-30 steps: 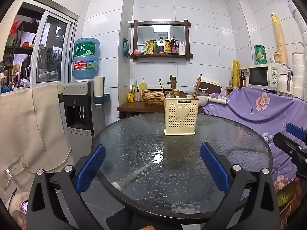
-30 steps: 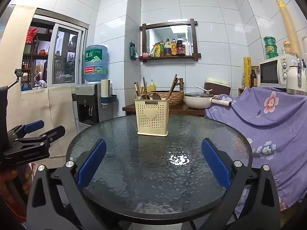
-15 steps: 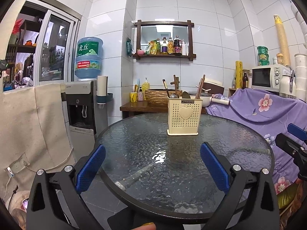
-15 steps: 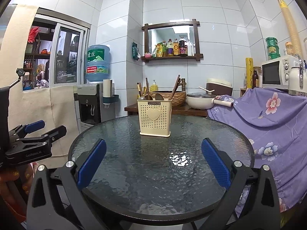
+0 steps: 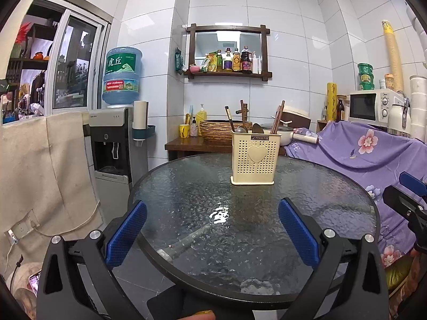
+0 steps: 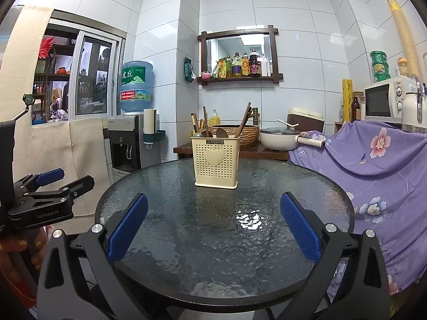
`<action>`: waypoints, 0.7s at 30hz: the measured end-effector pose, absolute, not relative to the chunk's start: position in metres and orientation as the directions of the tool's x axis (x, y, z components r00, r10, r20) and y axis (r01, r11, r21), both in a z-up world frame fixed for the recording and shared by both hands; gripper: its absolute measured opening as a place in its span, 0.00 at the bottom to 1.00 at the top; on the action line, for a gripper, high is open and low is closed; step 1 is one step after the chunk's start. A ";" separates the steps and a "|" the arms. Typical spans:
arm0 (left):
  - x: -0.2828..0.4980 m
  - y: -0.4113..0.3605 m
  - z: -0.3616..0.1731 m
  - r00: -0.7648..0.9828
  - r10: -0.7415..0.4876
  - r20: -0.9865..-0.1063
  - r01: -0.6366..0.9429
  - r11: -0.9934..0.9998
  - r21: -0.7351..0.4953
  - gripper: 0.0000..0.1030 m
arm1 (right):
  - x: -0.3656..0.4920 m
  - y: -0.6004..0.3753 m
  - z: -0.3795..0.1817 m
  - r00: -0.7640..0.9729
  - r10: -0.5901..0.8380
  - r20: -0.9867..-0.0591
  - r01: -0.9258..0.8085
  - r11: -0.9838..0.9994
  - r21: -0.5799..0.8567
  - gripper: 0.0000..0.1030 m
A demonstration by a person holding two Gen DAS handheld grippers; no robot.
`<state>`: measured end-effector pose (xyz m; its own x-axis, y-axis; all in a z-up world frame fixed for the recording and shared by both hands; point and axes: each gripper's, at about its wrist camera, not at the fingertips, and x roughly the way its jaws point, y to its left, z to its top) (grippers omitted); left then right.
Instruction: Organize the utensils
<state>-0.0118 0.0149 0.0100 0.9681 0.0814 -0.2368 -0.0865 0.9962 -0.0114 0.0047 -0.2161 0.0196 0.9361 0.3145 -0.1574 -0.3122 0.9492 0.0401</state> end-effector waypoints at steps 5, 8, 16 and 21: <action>-0.012 0.015 0.010 0.968 0.079 -0.237 -0.084 0.996 -0.009 0.94 | 0.005 -0.215 0.018 0.935 0.317 -0.159 -0.316 0.948 0.035 0.95; -0.012 0.014 0.009 0.968 0.077 -0.238 -0.080 0.997 0.000 0.94 | 0.005 -0.215 0.016 0.934 0.320 -0.159 -0.318 0.947 0.037 0.95; -0.013 0.010 0.008 0.969 0.074 -0.235 -0.075 0.997 0.005 0.94 | 0.006 -0.215 0.016 0.933 0.323 -0.162 -0.321 0.946 0.037 0.95; -0.013 0.009 0.008 0.970 0.069 -0.234 -0.071 0.998 0.001 0.94 | 0.006 -0.215 0.016 0.932 0.322 -0.164 -0.321 0.946 0.036 0.95</action>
<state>-0.0134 0.0088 0.0081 0.9698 0.0688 -0.2342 -0.0705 0.9975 0.0010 0.0059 -0.2152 0.0162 0.9324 0.3223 -0.1636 -0.3208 0.9464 0.0363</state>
